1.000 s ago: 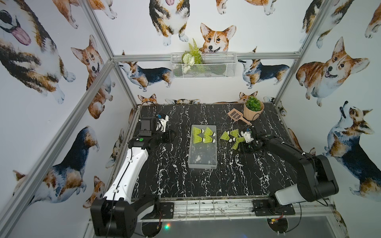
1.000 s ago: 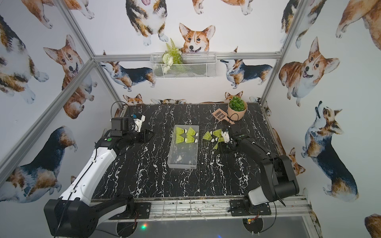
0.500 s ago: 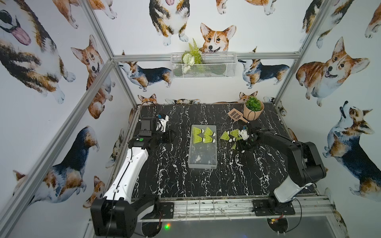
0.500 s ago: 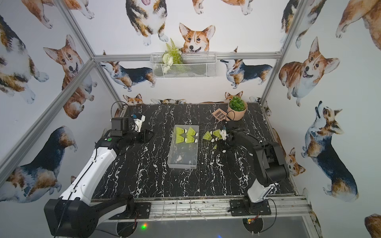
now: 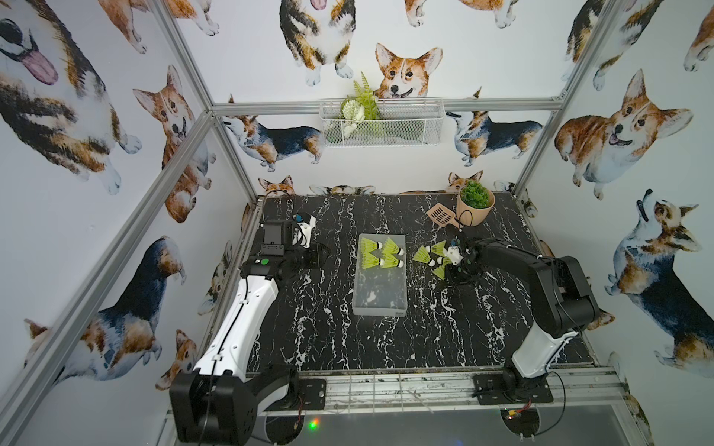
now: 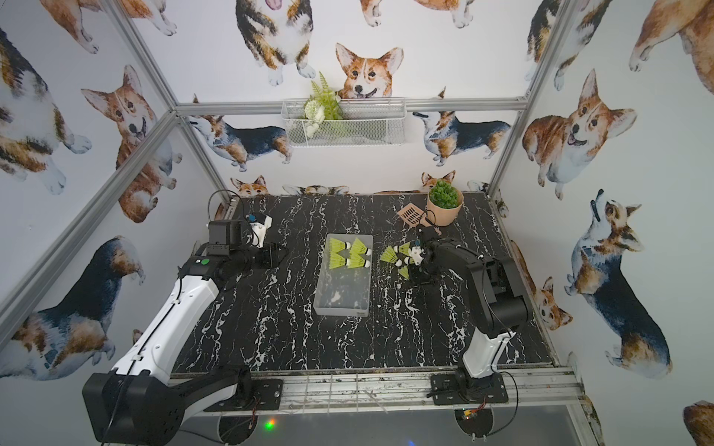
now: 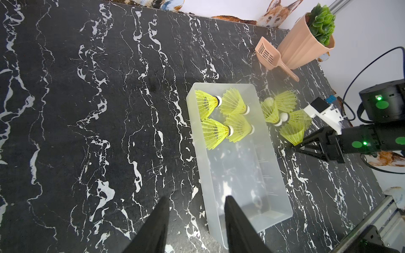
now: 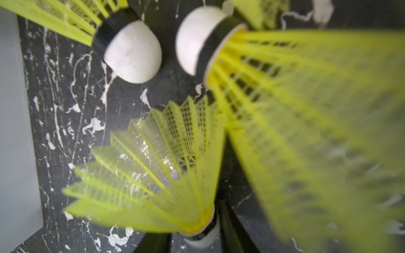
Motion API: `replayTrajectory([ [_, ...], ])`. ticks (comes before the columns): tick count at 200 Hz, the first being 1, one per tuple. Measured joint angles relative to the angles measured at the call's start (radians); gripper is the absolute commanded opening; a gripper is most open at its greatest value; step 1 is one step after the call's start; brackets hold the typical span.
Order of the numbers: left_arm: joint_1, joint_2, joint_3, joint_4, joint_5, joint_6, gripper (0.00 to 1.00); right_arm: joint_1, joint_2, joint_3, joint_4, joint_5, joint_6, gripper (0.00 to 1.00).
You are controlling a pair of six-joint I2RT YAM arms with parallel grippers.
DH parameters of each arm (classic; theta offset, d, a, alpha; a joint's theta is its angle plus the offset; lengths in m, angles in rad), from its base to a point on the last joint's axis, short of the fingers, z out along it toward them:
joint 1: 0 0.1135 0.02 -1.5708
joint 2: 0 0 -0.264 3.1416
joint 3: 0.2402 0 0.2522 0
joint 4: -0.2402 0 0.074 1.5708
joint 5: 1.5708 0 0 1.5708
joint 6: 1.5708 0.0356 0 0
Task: Put the shuttlecocks into the storage box
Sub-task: Pick up the shuttlecock at the center of the board, then place the shuttlecock in the storage box.
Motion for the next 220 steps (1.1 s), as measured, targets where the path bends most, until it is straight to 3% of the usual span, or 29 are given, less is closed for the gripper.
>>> replayTrajectory([
  [38, 0.000, 0.000, 0.000, 0.000, 0.003, 0.000, 0.45, 0.034, -0.006, 0.004, -0.005, 0.029, 0.001, 0.24],
  [80, -0.024, -0.001, 0.006, -0.001, 0.051, 0.001, 0.45, 0.071, -0.075, 0.003, -0.008, 0.053, 0.002, 0.25],
  [119, -0.233, 0.031, 0.069, 0.003, 0.064, 0.005, 0.45, 0.116, -0.166, -0.003, -0.026, 0.047, 0.006, 0.26],
  [165, -0.497, 0.189, 0.197, 0.040, 0.048, 0.022, 0.45, 0.176, -0.253, 0.004, -0.069, 0.020, 0.021, 0.26],
  [220, -0.640, 0.352, 0.332, 0.062, 0.071, 0.074, 0.45, 0.256, -0.319, 0.047, -0.112, -0.035, 0.031, 0.26],
])
